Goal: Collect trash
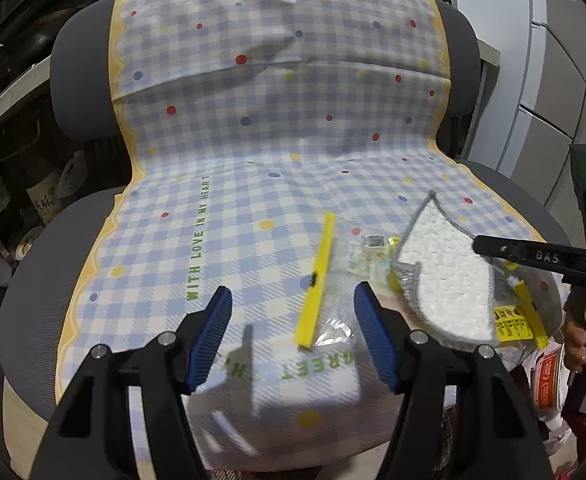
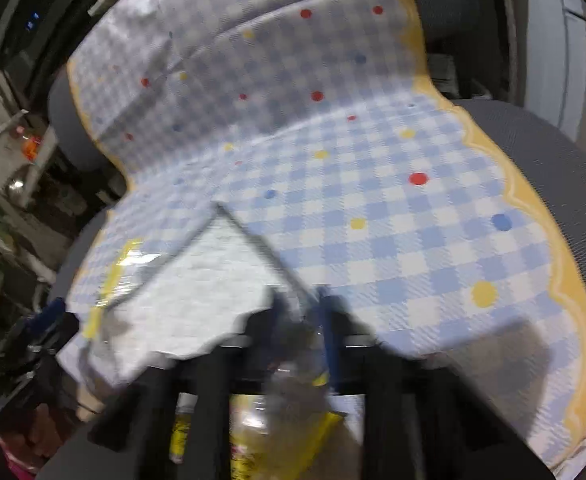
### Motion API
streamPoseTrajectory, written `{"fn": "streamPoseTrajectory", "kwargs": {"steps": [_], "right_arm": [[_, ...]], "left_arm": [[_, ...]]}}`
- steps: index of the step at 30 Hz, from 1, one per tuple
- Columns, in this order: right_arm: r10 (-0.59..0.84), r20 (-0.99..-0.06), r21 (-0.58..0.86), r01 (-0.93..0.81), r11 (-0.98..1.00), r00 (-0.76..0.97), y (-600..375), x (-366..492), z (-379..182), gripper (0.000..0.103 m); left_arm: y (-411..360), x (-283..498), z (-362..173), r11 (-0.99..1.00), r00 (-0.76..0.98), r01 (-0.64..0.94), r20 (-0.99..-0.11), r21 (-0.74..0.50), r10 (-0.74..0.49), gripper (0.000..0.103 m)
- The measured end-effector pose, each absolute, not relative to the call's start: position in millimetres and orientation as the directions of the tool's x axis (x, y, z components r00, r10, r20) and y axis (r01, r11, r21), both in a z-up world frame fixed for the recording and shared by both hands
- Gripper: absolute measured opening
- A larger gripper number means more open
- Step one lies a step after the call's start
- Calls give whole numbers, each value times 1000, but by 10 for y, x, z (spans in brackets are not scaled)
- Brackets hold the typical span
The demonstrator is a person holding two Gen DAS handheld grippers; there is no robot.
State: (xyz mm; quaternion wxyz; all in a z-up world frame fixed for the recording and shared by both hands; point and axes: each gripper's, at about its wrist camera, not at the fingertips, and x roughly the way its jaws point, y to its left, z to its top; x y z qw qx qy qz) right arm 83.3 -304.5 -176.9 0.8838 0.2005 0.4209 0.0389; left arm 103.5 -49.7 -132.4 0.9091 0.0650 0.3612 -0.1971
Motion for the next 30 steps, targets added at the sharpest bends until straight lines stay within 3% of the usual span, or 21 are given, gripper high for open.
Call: {"fn": "streamPoseTrajectory", "kwargs": {"steps": [6, 8, 10, 11, 15, 21, 26, 30], "right_arm": [[119, -531, 371, 104, 923, 839, -3202, 318, -1071, 4], [56, -489, 348, 136, 928, 870, -3295, 100, -849, 4], [27, -478, 331, 151, 931, 878, -3346, -56, -747, 4], [15, -477, 322, 159, 933, 879, -3349, -131, -724, 4], [-34, -476, 292, 194, 937, 879, -3409, -387, -692, 4], [-146, -471, 234, 283, 930, 870, -3526, -543, -788, 4], [-189, -377, 278, 305, 911, 907, -3701, -544, -752, 4], [-167, -506, 243, 326, 914, 846, -3789, -234, -979, 4]], "left_arm": [[-529, 1003, -1315, 898, 644, 438, -679, -49, -352, 62], [-620, 973, -1327, 879, 626, 473, -682, -54, -378, 66], [-747, 952, -1355, 863, 605, 503, -691, -52, -395, 80], [-831, 939, -1382, 850, 589, 524, -699, -52, -406, 82], [-1051, 814, -1389, 847, 617, 532, -686, 2, -386, 82], [-1157, 568, -1330, 801, 568, 598, -692, -25, -446, 82], [-1247, 481, -1442, 791, 543, 611, -719, -16, -434, 82], [-1376, 541, -1547, 781, 513, 624, -738, -30, -438, 82]]}}
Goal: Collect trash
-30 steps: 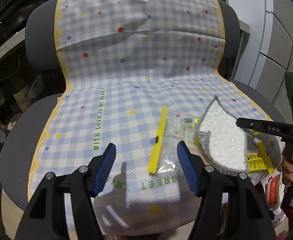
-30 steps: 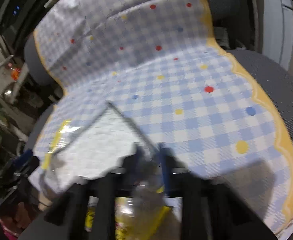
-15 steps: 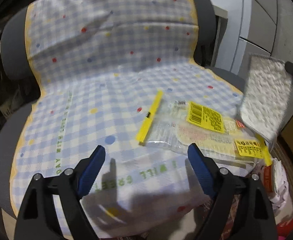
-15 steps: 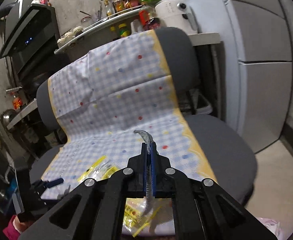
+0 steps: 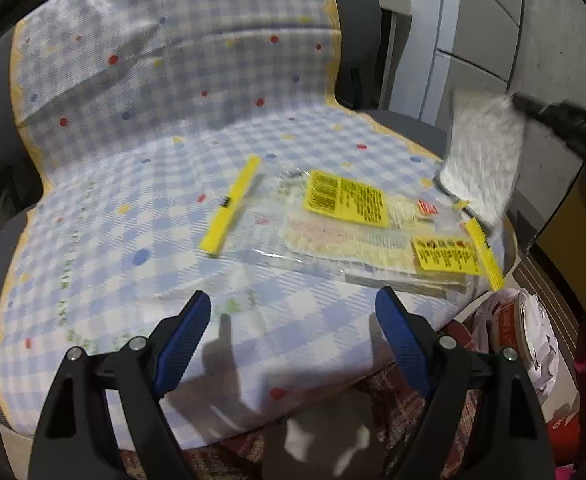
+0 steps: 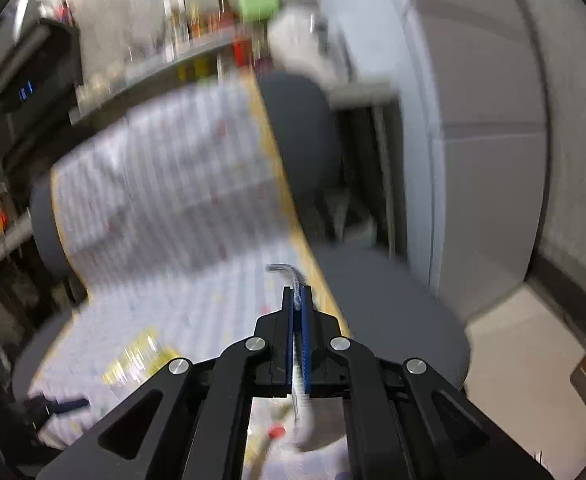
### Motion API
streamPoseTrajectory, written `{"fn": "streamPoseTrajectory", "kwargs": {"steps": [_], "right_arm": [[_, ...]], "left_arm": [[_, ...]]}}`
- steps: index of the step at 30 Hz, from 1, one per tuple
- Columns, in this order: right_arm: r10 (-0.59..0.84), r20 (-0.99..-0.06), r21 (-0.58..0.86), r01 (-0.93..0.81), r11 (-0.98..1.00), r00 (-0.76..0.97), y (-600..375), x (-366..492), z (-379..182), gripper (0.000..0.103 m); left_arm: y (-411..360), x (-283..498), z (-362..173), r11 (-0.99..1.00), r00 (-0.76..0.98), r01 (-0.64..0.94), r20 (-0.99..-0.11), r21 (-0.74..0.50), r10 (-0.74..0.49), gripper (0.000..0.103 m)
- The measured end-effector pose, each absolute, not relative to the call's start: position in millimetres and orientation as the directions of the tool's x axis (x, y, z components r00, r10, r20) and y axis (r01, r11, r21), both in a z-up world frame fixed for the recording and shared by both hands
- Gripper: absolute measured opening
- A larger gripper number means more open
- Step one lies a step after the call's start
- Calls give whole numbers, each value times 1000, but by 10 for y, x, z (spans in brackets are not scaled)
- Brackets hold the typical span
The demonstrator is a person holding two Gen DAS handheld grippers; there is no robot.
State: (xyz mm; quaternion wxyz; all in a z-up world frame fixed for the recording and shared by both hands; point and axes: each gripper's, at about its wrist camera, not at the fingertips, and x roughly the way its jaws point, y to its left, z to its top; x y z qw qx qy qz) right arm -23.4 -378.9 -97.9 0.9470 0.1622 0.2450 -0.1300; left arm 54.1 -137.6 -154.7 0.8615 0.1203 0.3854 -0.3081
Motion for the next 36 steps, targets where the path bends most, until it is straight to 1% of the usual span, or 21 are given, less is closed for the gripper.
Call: {"fn": "streamPoseTrajectory", "kwargs": {"steps": [2, 3, 7, 9, 11, 12, 16, 20, 22, 23, 25, 26, 27, 28, 29, 31, 32, 33, 34, 36], "right_arm": [[-106, -594, 276, 326, 904, 798, -3801, -125, -1198, 4], [-72, -619, 294, 316, 902, 782, -3781, -116, -1277, 4], [173, -677, 426, 190, 884, 715, -3509, -98, -1562, 4], [257, -698, 459, 142, 877, 668, -3347, -39, -1674, 4], [332, -695, 506, 105, 856, 638, -3204, 52, -1768, 4], [344, -693, 513, 100, 852, 634, -3167, 77, -1784, 4], [462, -651, 607, 48, 793, 603, -2934, 202, -1829, 4], [423, -654, 566, 35, 824, 627, -2813, 183, -1759, 4], [442, -653, 595, 55, 802, 615, -2869, 202, -1810, 4], [458, -646, 615, 62, 786, 611, -2889, 220, -1846, 4], [483, -625, 651, 69, 756, 613, -2940, 214, -1883, 4], [489, -621, 659, 71, 749, 613, -2951, 212, -1890, 4], [495, -614, 668, 71, 741, 615, -2956, 206, -1903, 4], [497, -612, 671, 71, 738, 616, -2984, 177, -1905, 4], [496, -612, 669, 69, 740, 616, -2986, 156, -1908, 4], [488, -619, 656, 64, 752, 615, -2981, 126, -1895, 4], [483, -624, 648, 62, 759, 614, -2978, 121, -1881, 4], [472, -631, 636, 62, 769, 615, -2974, 120, -1862, 4], [462, -636, 626, 64, 777, 619, -2982, 125, -1845, 4], [430, -637, 605, 70, 793, 640, -3024, 81, -1770, 4]], "left_arm": [[-1434, 580, -1573, 779, 514, 627, -741, -20, -432, 82], [-1463, 609, -1583, 783, 519, 622, -743, -11, -422, 82], [-1476, 814, -1588, 806, 520, 590, -745, -41, -418, 82], [-1450, 919, -1578, 825, 523, 562, -746, -62, -412, 82], [-1405, 957, -1539, 835, 522, 543, -744, -89, -418, 81], [-1371, 944, -1503, 837, 523, 537, -737, -105, -428, 81], [-1277, 883, -1493, 848, 535, 521, -736, -100, -415, 81], [-1189, 930, -1600, 882, 525, 458, -765, -115, -372, 81], [-1217, 963, -1664, 898, 520, 425, -780, -115, -347, 81], [-1264, 944, -1660, 901, 538, 422, -772, -102, -339, 81], [-1351, 941, -1664, 887, 520, 443, -768, -131, -373, 78], [-1394, 947, -1669, 889, 524, 440, -766, -130, -372, 78], [-1444, 968, -1687, 893, 531, 432, -766, -122, -362, 75], [-1477, 992, -1703, 889, 530, 438, -761, -130, -373, 60], [-1497, 990, -1692, 894, 549, 433, -753, -115, -363, 54], [-1494, 987, -1599, 889, 569, 441, -727, -127, -386, 30], [-1478, 980, -1541, 866, 559, 472, -704, -164, -438, 12], [-1473, 971, -1500, 845, 537, 498, -696, -194, -476, 4], [-1471, 935, -1441, 833, 538, 516, -681, -201, -497, 1], [-1483, 812, -1283, 803, 555, 569, -637, -180, -536, 0]]}}
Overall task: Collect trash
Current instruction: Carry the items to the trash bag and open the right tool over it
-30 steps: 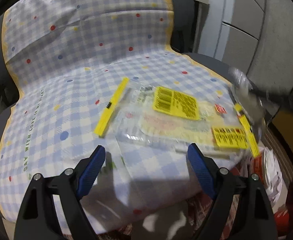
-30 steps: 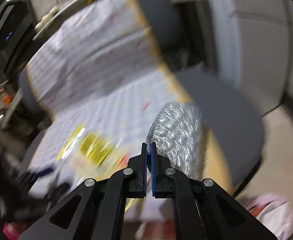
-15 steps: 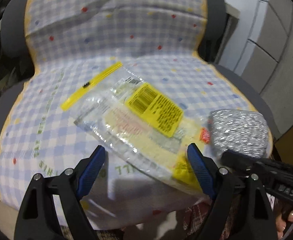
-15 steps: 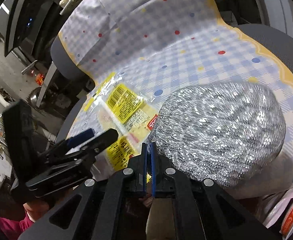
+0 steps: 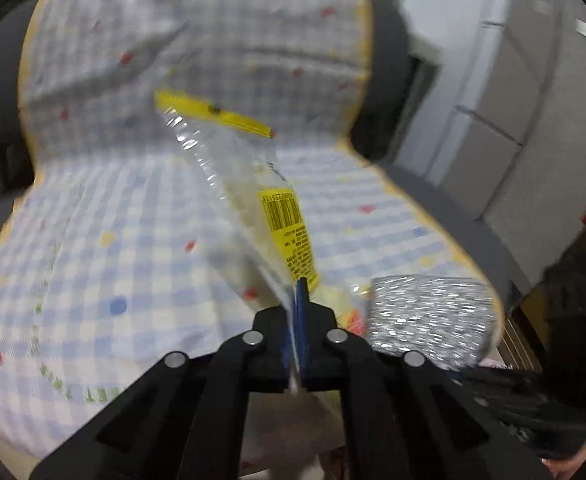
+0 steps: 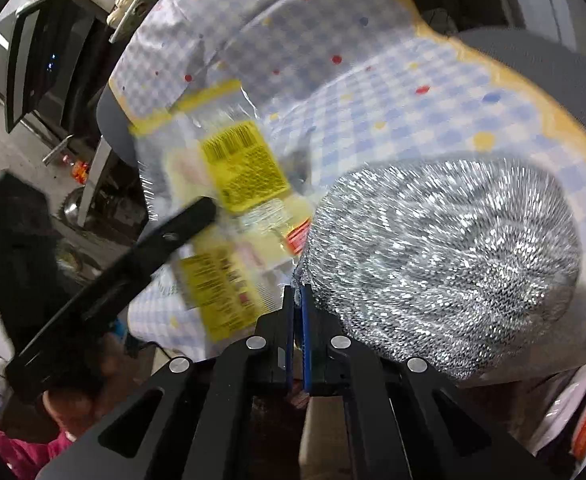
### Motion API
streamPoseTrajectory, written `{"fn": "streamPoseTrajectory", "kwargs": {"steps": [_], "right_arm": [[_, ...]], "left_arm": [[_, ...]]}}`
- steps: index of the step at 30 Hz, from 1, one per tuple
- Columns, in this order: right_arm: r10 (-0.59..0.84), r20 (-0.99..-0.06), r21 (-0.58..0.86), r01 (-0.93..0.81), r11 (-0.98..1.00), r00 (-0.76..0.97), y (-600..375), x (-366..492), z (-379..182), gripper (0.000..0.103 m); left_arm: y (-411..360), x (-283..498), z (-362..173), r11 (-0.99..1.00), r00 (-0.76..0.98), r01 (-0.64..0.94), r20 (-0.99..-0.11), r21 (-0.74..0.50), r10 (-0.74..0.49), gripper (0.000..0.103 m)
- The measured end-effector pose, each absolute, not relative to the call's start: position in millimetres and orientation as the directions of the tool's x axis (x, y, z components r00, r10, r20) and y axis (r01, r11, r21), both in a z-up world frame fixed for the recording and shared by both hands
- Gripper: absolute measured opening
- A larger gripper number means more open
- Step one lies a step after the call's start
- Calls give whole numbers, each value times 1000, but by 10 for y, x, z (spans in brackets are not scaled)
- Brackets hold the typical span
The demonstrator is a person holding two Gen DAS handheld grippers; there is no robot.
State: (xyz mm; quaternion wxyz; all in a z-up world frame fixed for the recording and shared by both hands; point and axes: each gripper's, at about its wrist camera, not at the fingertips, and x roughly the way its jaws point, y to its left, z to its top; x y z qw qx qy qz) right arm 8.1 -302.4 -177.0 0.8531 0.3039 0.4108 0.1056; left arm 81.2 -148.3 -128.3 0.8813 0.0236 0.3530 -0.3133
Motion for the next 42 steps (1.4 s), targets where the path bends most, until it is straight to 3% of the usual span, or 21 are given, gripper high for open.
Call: {"fn": "streamPoseTrajectory", "kwargs": {"steps": [10, 16, 28, 29, 31, 32, 42], "right_arm": [[-33, -508, 352, 243, 904, 861, -3721, -1066, -581, 4], [-198, -524, 309, 401, 862, 828, -4041, -1801, -455, 4], [-273, -720, 311, 648, 695, 638, -4599, -2372, -1284, 9], [-267, -743, 308, 668, 677, 614, -4658, -2369, -1389, 12], [-264, -771, 312, 704, 638, 580, -4742, -2427, -1559, 32], [-263, -772, 319, 710, 628, 579, -4766, -2446, -1592, 37], [-332, -685, 310, 672, 673, 648, -4627, -2546, -1248, 37]], "left_arm": [[-1673, 340, -522, 692, 559, 701, -470, -171, -683, 0], [-2057, -53, -506, 609, 503, 781, -439, -139, -745, 0], [-2470, -495, -713, 510, 388, 851, -504, -125, -772, 0], [-2497, -514, -732, 502, 380, 856, -510, -124, -772, 0], [-2529, -542, -759, 490, 365, 863, -520, -122, -772, 0], [-2549, -553, -770, 485, 358, 866, -525, -122, -772, 0], [-2791, -844, -1079, 296, 156, 943, -576, -156, -802, 0]]}}
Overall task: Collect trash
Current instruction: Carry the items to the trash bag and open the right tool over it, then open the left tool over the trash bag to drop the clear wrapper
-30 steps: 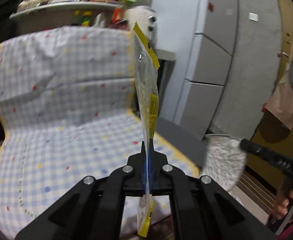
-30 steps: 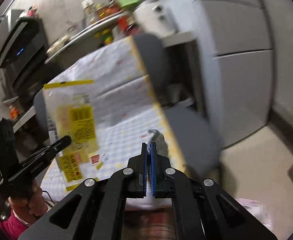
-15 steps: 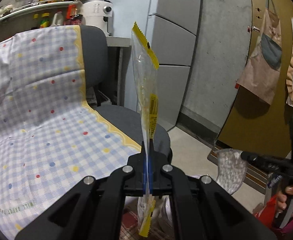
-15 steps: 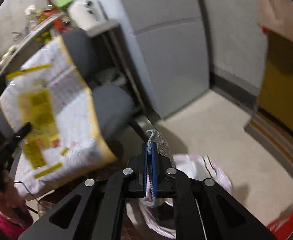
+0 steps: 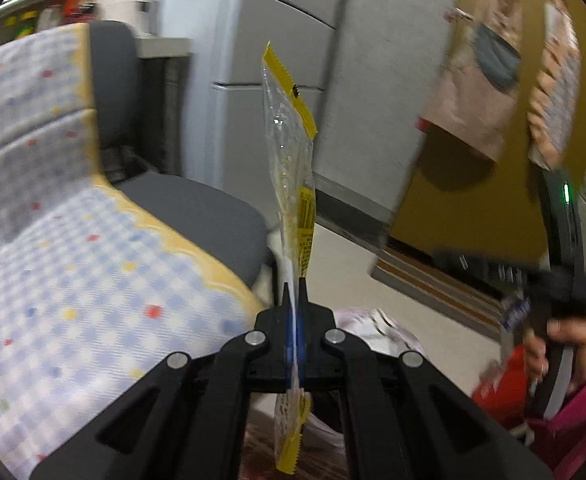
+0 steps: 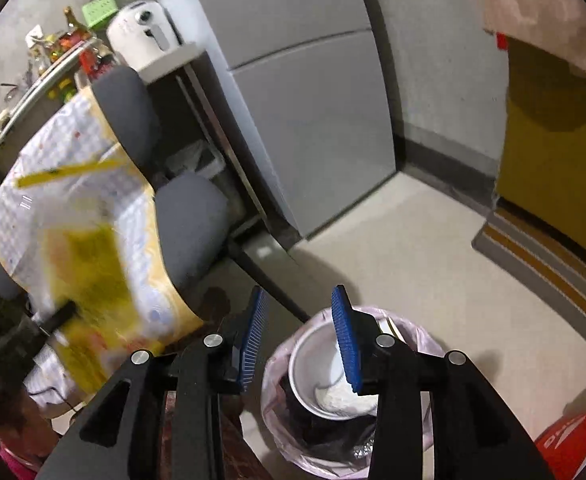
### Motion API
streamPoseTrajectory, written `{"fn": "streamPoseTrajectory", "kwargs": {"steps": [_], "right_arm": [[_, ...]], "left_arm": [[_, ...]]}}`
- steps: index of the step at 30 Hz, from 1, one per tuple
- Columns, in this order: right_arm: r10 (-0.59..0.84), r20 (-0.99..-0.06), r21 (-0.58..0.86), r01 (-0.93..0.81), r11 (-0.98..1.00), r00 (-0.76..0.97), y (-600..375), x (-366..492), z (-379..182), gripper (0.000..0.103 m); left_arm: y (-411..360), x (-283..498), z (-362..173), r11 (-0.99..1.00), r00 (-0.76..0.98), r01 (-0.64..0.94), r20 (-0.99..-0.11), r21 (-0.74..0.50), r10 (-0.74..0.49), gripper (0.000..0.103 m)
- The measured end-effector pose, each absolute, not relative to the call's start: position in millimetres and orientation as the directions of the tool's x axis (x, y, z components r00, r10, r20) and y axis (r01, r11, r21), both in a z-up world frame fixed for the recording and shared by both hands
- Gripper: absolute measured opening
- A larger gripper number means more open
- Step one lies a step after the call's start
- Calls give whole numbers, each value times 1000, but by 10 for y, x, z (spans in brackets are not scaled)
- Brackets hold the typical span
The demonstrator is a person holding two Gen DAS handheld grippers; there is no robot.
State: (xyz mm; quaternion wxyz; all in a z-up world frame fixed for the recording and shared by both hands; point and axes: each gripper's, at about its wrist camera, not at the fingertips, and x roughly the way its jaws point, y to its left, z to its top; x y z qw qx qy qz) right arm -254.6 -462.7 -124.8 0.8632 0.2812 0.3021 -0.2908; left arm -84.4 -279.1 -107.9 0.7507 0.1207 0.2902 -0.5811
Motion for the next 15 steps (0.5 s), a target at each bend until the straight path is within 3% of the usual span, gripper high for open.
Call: {"fn": "streamPoseTrajectory", "kwargs": {"steps": [6, 14, 15], "right_arm": [[-392, -605, 294, 652, 699, 693, -4527, -2631, -962, 37], [-442, -572, 263, 665, 699, 691, -4600, -2773, -868, 37], [-444, -573, 267, 669, 694, 689, -4636, -2797, -878, 37]], "left_arm": [[-3143, -1201, -1377, 92, -39, 980, -626, -176, -779, 0], [-3612, -1404, -1655, -9, -133, 984, -701, -177, -701, 0], [-3649, -1405, -1678, -11, -137, 984, -709, -180, -692, 6]]}}
